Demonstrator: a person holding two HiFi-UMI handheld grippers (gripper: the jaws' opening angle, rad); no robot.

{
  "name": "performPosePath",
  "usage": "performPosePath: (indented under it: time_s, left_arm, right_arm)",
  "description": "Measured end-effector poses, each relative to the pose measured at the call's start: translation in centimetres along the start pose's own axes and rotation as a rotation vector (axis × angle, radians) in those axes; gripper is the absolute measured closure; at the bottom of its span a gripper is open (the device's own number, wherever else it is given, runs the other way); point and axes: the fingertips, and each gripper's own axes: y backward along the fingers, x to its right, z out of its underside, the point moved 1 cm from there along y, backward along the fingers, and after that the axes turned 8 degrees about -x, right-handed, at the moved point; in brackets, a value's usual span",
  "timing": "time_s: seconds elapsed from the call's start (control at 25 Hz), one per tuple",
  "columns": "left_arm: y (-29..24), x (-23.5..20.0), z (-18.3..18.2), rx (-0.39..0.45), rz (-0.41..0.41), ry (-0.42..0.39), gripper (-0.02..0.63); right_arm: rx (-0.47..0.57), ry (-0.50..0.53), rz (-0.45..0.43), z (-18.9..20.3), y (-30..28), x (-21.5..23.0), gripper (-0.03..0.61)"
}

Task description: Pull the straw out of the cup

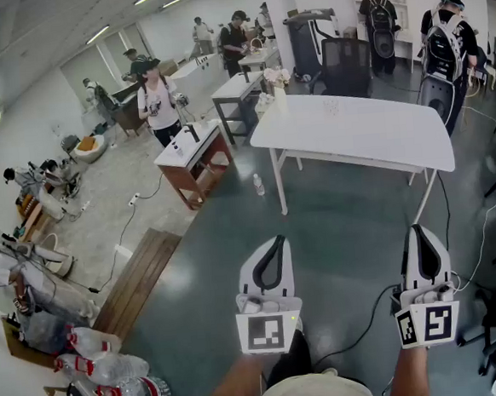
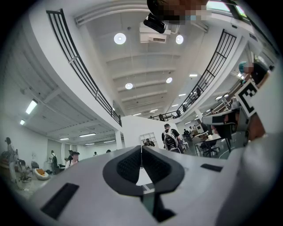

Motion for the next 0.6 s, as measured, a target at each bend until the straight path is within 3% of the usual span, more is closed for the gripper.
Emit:
performPosePath:
  time_s: [0.32, 0.6]
  left_arm:
    - [0.4, -0.8, -0.2, 0.015, -0.012, 0.001, 0.607]
    - [-0.7, -1.6, 1.9, -0.027, 0.000, 0.020, 0.607]
  right_arm:
    - [-0.009, 0.032, -0.001, -0.2, 0.0, -1.1, 0.577]
    - [-0.050, 0.032, 0.005, 1.7, -1.4, -2.0, 0.577]
